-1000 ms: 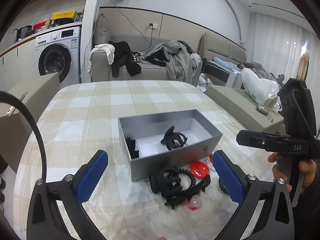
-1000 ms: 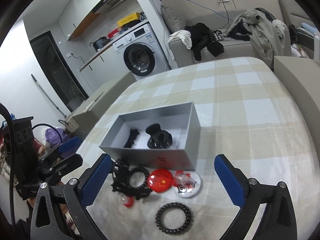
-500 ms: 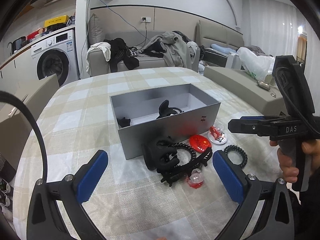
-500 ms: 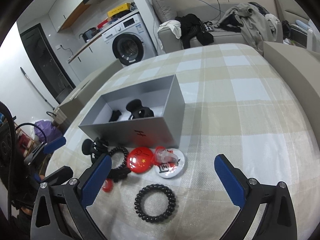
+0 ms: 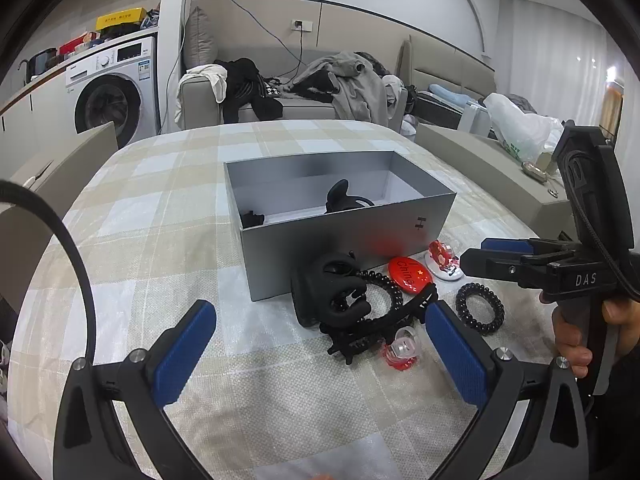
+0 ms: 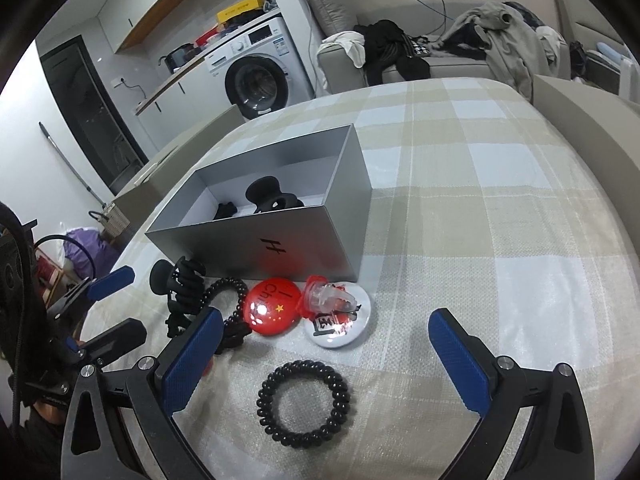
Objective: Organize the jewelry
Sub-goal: 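Move the right tool to the red-and-clear hair tie beside the red disc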
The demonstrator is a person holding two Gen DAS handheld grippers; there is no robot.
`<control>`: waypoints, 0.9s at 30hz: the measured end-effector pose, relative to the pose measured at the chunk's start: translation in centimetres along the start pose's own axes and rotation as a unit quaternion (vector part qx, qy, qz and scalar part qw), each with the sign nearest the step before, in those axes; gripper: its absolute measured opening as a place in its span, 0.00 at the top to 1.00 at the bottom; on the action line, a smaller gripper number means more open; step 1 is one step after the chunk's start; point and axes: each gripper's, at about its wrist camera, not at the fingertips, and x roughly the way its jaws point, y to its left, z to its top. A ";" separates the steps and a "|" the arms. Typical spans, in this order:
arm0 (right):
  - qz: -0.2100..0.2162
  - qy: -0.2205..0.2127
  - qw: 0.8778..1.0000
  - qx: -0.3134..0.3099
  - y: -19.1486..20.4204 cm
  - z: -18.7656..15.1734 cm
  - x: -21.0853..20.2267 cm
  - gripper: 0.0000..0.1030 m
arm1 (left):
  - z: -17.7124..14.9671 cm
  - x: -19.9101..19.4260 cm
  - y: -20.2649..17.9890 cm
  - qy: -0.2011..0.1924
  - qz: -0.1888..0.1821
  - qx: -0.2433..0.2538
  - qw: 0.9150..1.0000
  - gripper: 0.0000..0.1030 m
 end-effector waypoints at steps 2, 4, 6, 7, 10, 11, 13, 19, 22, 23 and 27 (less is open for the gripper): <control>-0.001 0.000 1.000 -0.002 0.1 -0.1 -0.1 0.00 | 0.0 0.1 -0.1 0.001 0.002 0.001 1.000 0.01; -0.002 0.002 1.000 -0.002 0.1 0.0 0.1 0.00 | 0.0 0.1 -0.1 0.002 0.003 0.001 1.000 0.01; -0.003 0.004 1.000 -0.001 0.1 0.0 0.2 0.00 | 0.0 0.2 -0.1 0.003 0.004 0.001 1.000 0.01; -0.003 0.005 1.000 0.000 0.1 0.0 0.2 0.00 | 0.0 0.2 -0.1 0.003 0.005 0.000 1.000 0.01; -0.007 0.005 1.000 -0.001 0.1 0.2 0.2 0.00 | 0.0 0.2 0.1 0.006 0.006 -0.004 1.000 0.01; -0.008 0.005 1.000 -0.002 0.1 0.2 0.3 0.00 | 0.0 0.3 0.1 0.006 0.007 -0.005 1.000 0.01; -0.009 0.009 1.000 -0.006 0.4 0.3 0.5 0.00 | 0.0 0.3 0.1 0.008 0.005 -0.006 1.000 0.01; -0.021 0.021 0.999 -0.034 1.6 0.6 1.5 0.14 | 0.0 0.3 0.3 0.012 0.003 -0.010 1.000 0.01; -0.031 0.029 0.998 -0.046 2.0 0.6 2.2 0.27 | -0.1 0.3 0.3 0.012 0.004 -0.009 1.000 0.01; -0.037 0.032 0.998 -0.049 2.1 0.7 2.4 0.32 | 0.0 0.3 0.3 0.012 0.004 -0.009 1.000 0.01; -0.040 0.032 0.997 -0.051 2.0 0.8 2.5 0.36 | 0.0 0.3 0.3 0.012 0.004 -0.009 1.000 0.01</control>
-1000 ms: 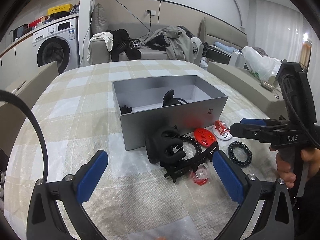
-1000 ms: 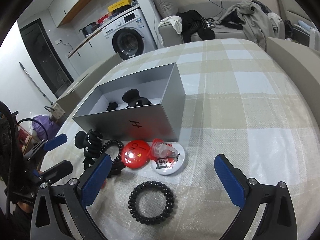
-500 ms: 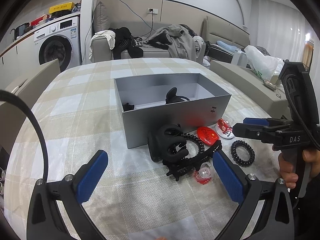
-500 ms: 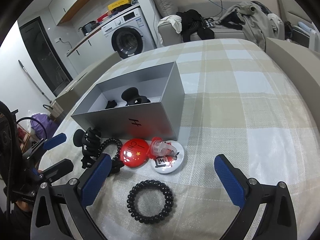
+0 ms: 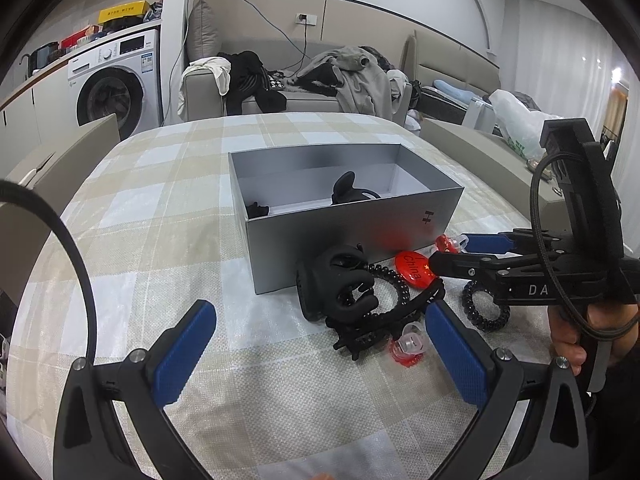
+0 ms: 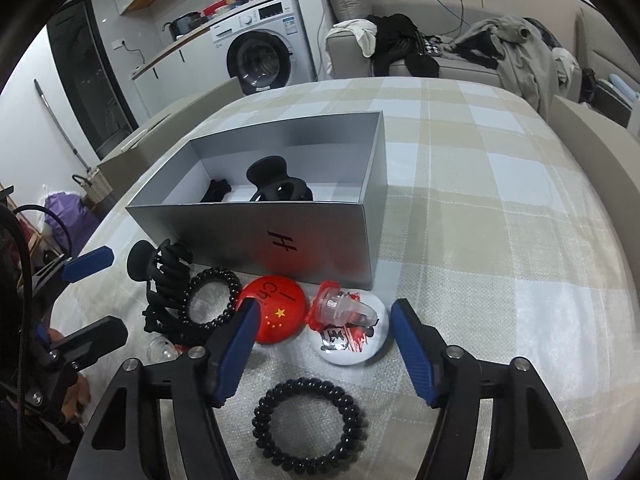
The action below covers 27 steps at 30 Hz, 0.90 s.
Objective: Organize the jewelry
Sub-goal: 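Move the right tool to the red-and-clear hair tie beside the red disc, then grasp the red-and-clear hair tie with the right tool and lift it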
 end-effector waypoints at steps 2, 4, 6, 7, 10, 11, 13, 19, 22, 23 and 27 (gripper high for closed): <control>0.001 0.000 1.000 0.004 -0.2 0.1 0.0 0.37 | 0.0 0.0 0.0 0.000 0.000 0.000 1.000 0.01; -0.008 0.000 1.000 0.005 -0.4 0.3 0.1 0.38 | 0.0 0.0 0.0 0.000 0.000 0.000 1.000 0.01; -0.015 0.001 1.000 0.003 -0.4 0.5 0.2 0.42 | 0.0 0.0 0.0 0.000 0.001 0.000 1.000 0.01; -0.018 0.002 1.000 0.001 -0.4 0.6 0.3 0.46 | 0.0 0.0 0.0 0.000 0.001 0.000 1.000 0.01; -0.022 0.003 1.000 -0.002 -0.2 0.6 0.4 0.58 | 0.0 0.0 0.0 0.001 0.001 0.000 1.000 0.01; -0.024 0.003 1.000 -0.005 -0.1 0.5 0.3 0.66 | 0.0 -0.1 0.0 0.001 0.001 0.000 1.000 0.01; -0.027 -0.001 1.000 -0.006 -0.1 0.3 0.1 0.78 | -0.1 -0.1 0.0 0.001 0.001 0.000 1.000 0.01; -0.022 -0.040 0.999 -0.002 -0.2 -0.4 -2.0 0.86 | -0.1 -0.2 -0.1 0.001 0.005 0.004 1.000 0.01; -0.008 -0.063 0.998 0.001 -0.5 -0.5 -2.9 0.86 | -0.1 -0.1 -0.2 0.002 0.006 0.006 1.000 0.01; -0.002 -0.070 0.998 0.004 -0.5 -0.6 -3.1 0.86 | 0.0 -0.1 -0.3 0.001 0.007 0.005 1.000 0.01; 0.042 -0.101 0.994 0.009 -0.2 -0.8 -4.1 0.86 | 0.0 -0.1 -0.1 0.003 0.009 0.003 1.000 0.01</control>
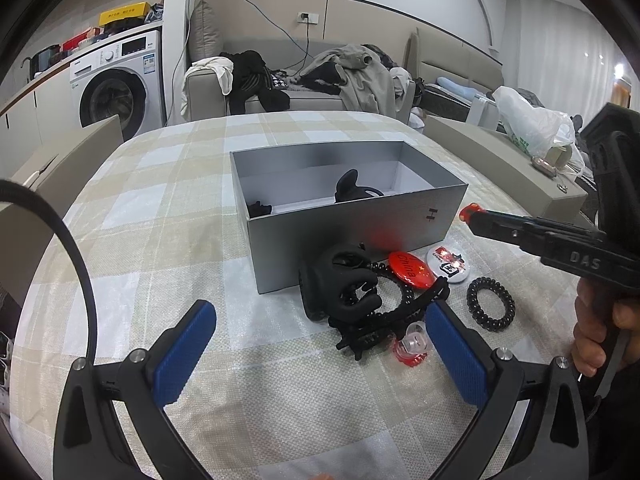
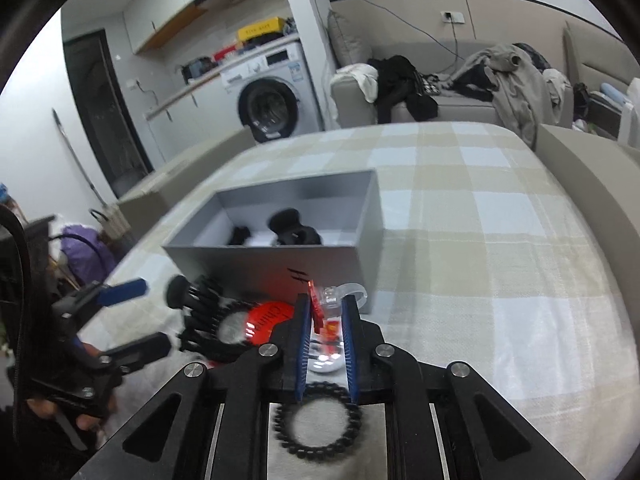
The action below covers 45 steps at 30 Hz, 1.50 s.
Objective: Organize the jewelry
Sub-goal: 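Grasp the red-and-clear hair tie with the right tool and lift it, then grasp a large black clip with the left tool while the right tool carries the tie boxward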
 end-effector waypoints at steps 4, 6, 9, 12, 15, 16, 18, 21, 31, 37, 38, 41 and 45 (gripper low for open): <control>0.008 -0.005 1.000 -0.011 0.9 -0.1 0.1 0.86 | 0.2 0.0 0.0 -0.001 0.001 -0.004 1.000 0.01; 0.012 -0.001 1.000 -0.010 1.0 -0.2 0.3 0.86 | 0.3 0.0 0.0 -0.001 -0.004 -0.007 1.000 0.01; 0.015 0.003 1.000 -0.008 1.1 -0.5 0.6 0.86 | 0.8 0.4 -0.5 0.009 -0.023 -0.004 1.000 0.01; 0.017 0.001 1.000 -0.008 1.1 -0.5 0.4 0.86 | 1.3 1.2 -1.1 0.017 -0.013 0.003 1.000 0.03; 0.019 -0.002 1.000 -0.009 1.2 -0.6 0.2 0.86 | 1.6 1.8 -1.3 0.022 -0.013 0.001 1.000 0.15; 0.021 -0.003 1.000 -0.009 1.2 -0.6 0.2 0.86 | 1.6 2.0 -1.3 0.027 -0.010 0.001 1.000 0.18; 0.023 -0.002 1.000 -0.011 1.3 -0.6 0.3 0.86 | 1.5 2.4 -1.2 0.036 -0.001 -0.001 0.999 0.37; 0.024 -0.002 1.000 -0.013 1.4 -0.7 0.3 0.86 | 1.3 2.7 -0.5 0.048 0.000 -0.017 0.999 0.60; 0.028 -0.016 0.999 -0.013 1.5 -0.7 -0.2 0.86 | 0.5 0.6 -0.7 0.011 -0.008 -0.016 1.000 0.61; 0.030 -0.030 0.999 -0.015 1.7 -0.6 -0.6 0.86 | 1.1 -0.3 -0.6 -0.018 -0.019 -0.014 1.000 0.61; 0.031 -0.033 0.999 -0.014 1.7 -0.5 -0.7 0.86 | 1.2 -0.4 -0.5 -0.020 -0.020 -0.014 0.999 0.61; 0.033 -0.040 0.999 -0.015 1.7 -0.2 -1.0 0.86 | 1.5 -0.9 -0.4 -0.033 -0.023 -0.015 0.999 0.61; 0.038 -0.056 0.998 -0.015 1.9 0.7 -1.8 0.86 | 2.5 -1.9 -0.3 -0.054 -0.024 -0.017 0.998 0.61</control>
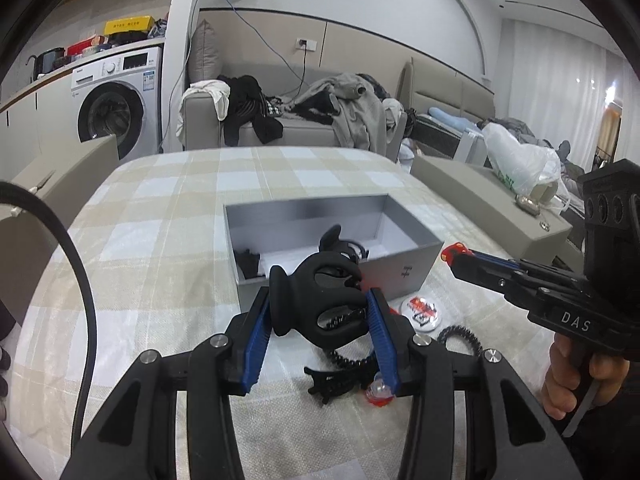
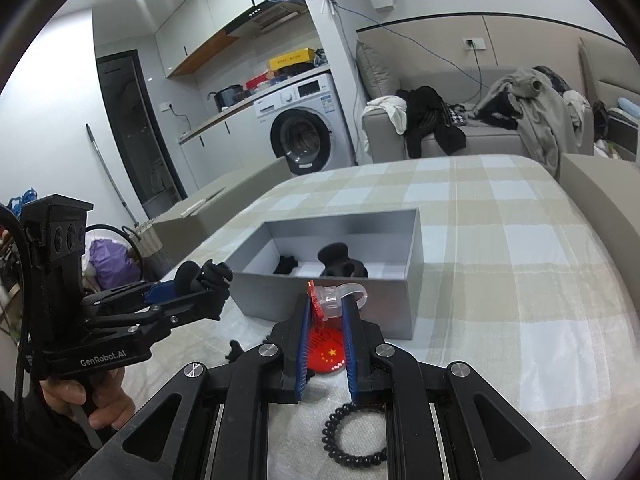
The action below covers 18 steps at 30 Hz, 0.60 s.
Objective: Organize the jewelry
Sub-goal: 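Grasp a large black clip with the left tool while the right tool carries the tie boxward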
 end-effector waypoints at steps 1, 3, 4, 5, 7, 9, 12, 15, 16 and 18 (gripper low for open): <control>0.002 -0.007 1.000 0.000 0.1 0.4 -0.2 0.86 | 0.4 -0.2 0.0 -0.005 -0.001 -0.002 1.000 0.61; 0.008 -0.015 1.000 0.003 0.3 1.2 -0.5 0.86 | 1.1 -0.4 0.1 -0.010 -0.007 -0.005 1.000 0.61; 0.010 -0.019 1.000 0.003 0.4 1.6 -0.6 0.86 | 1.7 -0.4 0.1 -0.016 -0.005 -0.005 1.000 0.61; 0.011 -0.024 1.000 0.002 0.5 2.1 -0.7 0.86 | 2.1 -0.4 0.1 -0.021 -0.004 -0.004 1.000 0.61; 0.011 -0.035 0.999 -0.001 0.8 3.0 -1.0 0.86 | 3.0 -0.4 0.0 -0.029 -0.002 -0.003 1.000 0.61; 0.011 -0.046 0.999 -0.002 1.0 4.0 -1.3 0.86 | 4.0 -0.6 0.2 -0.040 -0.004 -0.009 0.999 0.61; 0.012 -0.058 0.998 -0.002 1.2 5.3 -1.6 0.86 | 4.9 -0.8 0.5 -0.058 0.001 -0.012 0.998 0.61; 0.011 -0.060 0.998 0.001 1.1 6.1 -1.2 0.86 | 5.3 -0.8 0.8 -0.071 0.007 -0.012 0.997 0.61; 0.013 -0.060 0.998 0.005 0.9 6.3 -1.0 0.86 | 5.3 -0.7 1.0 -0.074 0.010 -0.011 0.997 0.61; 0.008 -0.059 0.998 0.018 0.3 6.4 -0.2 0.86 | 5.0 -0.4 1.3 -0.079 0.022 -0.009 0.997 0.61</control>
